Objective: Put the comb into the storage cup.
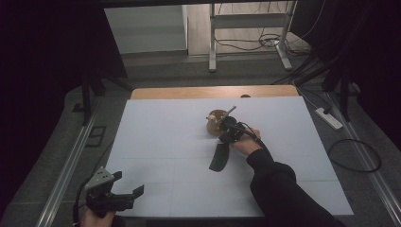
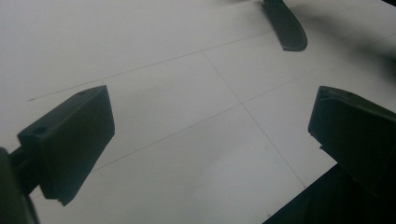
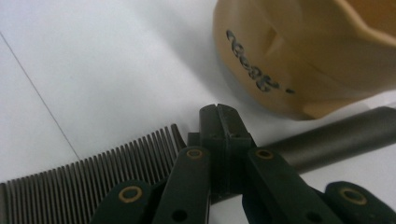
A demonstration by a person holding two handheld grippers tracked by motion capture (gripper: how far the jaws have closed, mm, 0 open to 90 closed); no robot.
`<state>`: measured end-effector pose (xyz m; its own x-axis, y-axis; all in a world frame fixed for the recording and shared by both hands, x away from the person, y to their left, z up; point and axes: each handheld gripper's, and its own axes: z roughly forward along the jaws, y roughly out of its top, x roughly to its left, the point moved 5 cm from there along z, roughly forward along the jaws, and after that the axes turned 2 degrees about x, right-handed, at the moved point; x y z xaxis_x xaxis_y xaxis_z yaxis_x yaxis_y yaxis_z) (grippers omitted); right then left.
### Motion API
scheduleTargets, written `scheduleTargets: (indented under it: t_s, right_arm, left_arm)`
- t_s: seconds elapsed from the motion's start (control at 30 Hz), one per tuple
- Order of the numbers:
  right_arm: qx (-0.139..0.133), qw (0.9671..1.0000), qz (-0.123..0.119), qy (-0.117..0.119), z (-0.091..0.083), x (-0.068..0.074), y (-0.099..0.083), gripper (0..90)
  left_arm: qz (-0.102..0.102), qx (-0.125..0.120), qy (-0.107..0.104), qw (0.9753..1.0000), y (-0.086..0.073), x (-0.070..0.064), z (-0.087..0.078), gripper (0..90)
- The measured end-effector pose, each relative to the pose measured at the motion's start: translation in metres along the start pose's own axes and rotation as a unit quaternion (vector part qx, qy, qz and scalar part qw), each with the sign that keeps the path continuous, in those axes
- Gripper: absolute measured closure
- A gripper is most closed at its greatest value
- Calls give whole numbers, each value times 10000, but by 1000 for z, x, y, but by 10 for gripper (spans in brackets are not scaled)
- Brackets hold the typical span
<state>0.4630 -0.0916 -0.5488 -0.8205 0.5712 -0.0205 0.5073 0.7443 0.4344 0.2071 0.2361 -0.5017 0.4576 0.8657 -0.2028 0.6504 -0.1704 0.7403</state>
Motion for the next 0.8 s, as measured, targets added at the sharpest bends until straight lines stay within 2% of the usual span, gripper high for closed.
scheduleTargets:
  t_s: [0.47,0.8]
  right_arm:
    - [109,9999,31,-91,-3,-8,-9,896]
    - [140,9997,180,-126,-9,-19,-21,896]
  left_arm:
    - [13,3,2,10000,0,0,0,10]
    - [-6,-2,-4,10000,0,0,0,10]
